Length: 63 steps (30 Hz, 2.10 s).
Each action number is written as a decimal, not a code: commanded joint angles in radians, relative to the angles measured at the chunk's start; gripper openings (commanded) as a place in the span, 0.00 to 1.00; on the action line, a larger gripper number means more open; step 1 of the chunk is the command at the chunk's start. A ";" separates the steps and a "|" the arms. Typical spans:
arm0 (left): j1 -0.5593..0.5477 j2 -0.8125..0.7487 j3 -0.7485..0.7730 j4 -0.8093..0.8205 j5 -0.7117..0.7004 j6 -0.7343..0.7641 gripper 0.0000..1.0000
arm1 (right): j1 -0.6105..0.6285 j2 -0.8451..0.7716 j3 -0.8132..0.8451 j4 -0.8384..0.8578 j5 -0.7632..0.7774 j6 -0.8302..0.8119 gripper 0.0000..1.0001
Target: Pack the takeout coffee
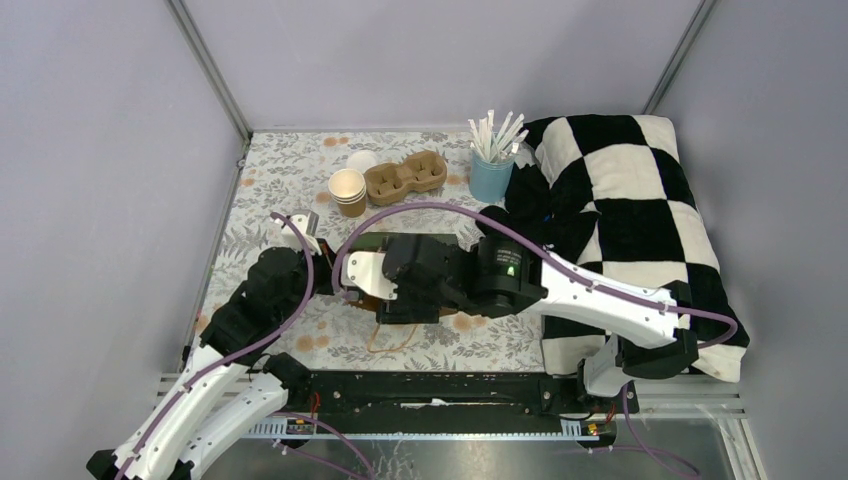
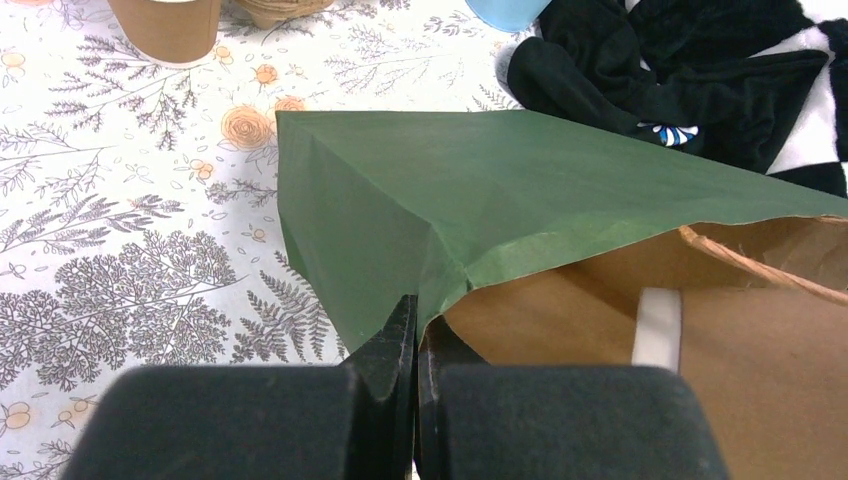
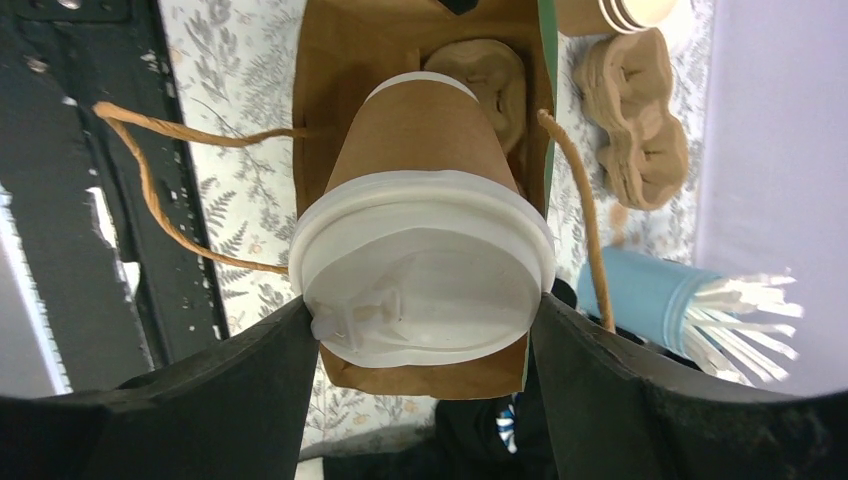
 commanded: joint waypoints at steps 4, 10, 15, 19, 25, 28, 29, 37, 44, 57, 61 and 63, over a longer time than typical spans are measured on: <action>0.001 -0.007 -0.018 0.077 0.003 -0.028 0.00 | 0.072 0.029 -0.072 0.000 0.194 -0.022 0.53; 0.001 -0.012 -0.022 0.084 0.013 -0.012 0.00 | 0.072 -0.007 -0.309 0.295 0.218 -0.230 0.53; 0.001 -0.030 -0.035 0.094 0.038 -0.002 0.00 | 0.045 0.074 -0.350 0.447 0.258 -0.355 0.51; 0.001 -0.050 -0.049 0.097 0.046 -0.004 0.00 | 0.007 0.080 -0.417 0.576 0.250 -0.415 0.49; 0.001 -0.065 -0.058 0.107 0.066 0.012 0.00 | -0.059 0.021 -0.618 0.755 0.192 -0.462 0.48; 0.001 -0.063 -0.057 0.107 0.073 0.016 0.00 | -0.085 -0.021 -0.703 0.856 0.158 -0.488 0.48; 0.001 -0.063 -0.058 0.111 0.074 0.019 0.00 | -0.093 -0.024 -0.721 0.876 0.149 -0.498 0.48; 0.001 -0.057 -0.058 0.096 0.113 0.010 0.00 | -0.162 0.004 -0.704 0.944 0.145 -0.450 0.48; 0.001 -0.084 -0.085 0.081 0.121 -0.048 0.00 | -0.182 0.066 -0.683 0.992 0.110 -0.444 0.48; 0.001 -0.099 -0.093 0.021 0.057 -0.141 0.00 | -0.187 0.091 -0.677 1.032 0.024 -0.333 0.47; 0.001 -0.075 -0.095 0.029 0.025 -0.150 0.00 | -0.188 0.059 -0.761 1.107 0.037 -0.315 0.47; 0.001 -0.052 -0.091 0.047 0.014 -0.140 0.00 | -0.188 0.035 -0.788 1.111 0.031 -0.310 0.47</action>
